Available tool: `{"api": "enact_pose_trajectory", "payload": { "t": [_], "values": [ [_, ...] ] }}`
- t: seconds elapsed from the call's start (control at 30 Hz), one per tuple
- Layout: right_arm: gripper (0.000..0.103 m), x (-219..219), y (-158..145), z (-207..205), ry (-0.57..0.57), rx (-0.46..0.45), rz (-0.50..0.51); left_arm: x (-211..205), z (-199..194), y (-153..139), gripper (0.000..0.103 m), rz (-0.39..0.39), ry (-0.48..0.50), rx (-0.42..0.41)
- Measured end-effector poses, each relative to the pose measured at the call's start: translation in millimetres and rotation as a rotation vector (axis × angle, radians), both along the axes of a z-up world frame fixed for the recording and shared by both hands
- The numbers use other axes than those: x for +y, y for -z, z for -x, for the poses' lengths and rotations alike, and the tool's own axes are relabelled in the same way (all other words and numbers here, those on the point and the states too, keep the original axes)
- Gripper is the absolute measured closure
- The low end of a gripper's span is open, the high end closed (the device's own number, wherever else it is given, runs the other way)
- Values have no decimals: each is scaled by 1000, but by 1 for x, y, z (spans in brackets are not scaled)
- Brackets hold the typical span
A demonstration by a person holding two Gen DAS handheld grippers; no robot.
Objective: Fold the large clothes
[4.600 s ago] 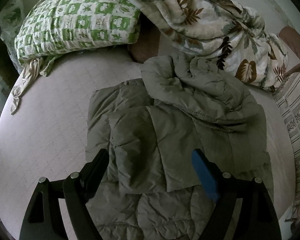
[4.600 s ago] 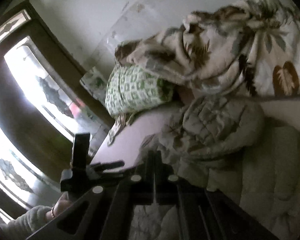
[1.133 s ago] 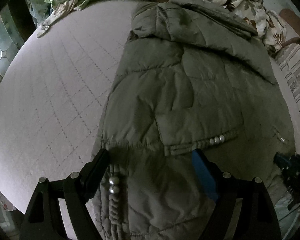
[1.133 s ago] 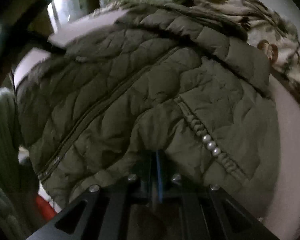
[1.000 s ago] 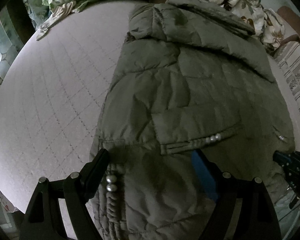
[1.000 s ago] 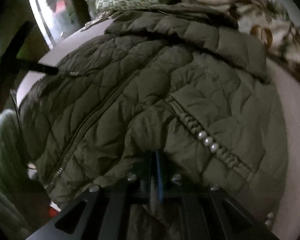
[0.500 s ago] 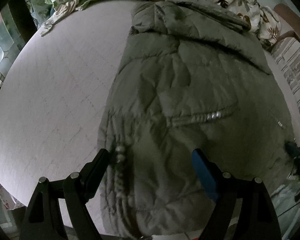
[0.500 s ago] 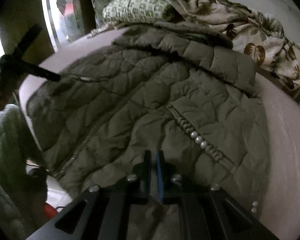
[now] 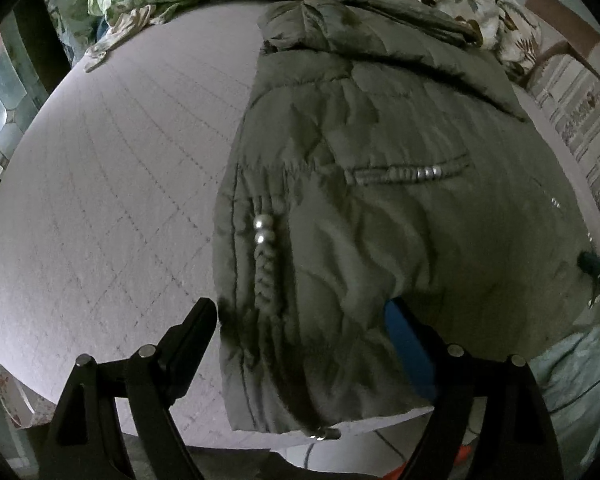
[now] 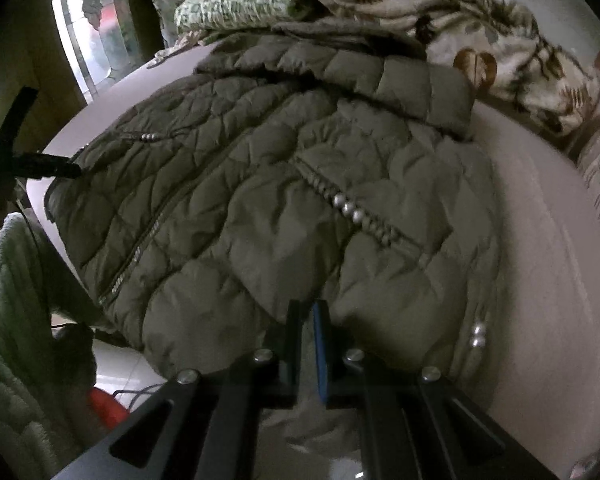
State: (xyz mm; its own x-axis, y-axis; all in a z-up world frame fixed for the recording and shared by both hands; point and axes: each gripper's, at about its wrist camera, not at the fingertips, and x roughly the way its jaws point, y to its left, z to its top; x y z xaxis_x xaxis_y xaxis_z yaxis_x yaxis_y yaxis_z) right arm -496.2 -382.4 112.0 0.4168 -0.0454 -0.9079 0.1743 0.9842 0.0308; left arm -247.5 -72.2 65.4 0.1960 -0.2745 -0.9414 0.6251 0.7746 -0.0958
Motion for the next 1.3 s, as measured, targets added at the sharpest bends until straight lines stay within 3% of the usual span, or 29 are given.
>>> {"api": "enact_pose_trajectory", "payload": {
  "t": [0.33, 0.37, 0.4, 0.43, 0.47, 0.57, 0.93, 1.3],
  "values": [
    [90, -42, -8, 30, 163, 46, -16, 18, -2, 16, 14, 15, -37, 90],
    [83, -45, -9, 33, 170, 49, -17, 19, -2, 18, 14, 17, -41, 98],
    [63, -48, -11, 36, 178, 51, -20, 20, 0, 17, 13, 19, -42, 95],
    [40, -50, -12, 39, 185, 50, -28, 19, 0, 17, 12, 16, -41, 92],
    [0, -51, -12, 41, 188, 49, -36, 18, 1, 18, 11, 12, -38, 89],
    [0, -52, -4, 45, 175, 66, -48, 13, 3, 20, 8, 1, -32, 82],
    [0, -76, 11, 53, 304, 73, -121, -18, -5, 27, 5, -27, -18, 91],
    [0, -78, 24, 47, 326, 107, -182, -20, -6, 32, 2, -28, -10, 90]
  ]
}}
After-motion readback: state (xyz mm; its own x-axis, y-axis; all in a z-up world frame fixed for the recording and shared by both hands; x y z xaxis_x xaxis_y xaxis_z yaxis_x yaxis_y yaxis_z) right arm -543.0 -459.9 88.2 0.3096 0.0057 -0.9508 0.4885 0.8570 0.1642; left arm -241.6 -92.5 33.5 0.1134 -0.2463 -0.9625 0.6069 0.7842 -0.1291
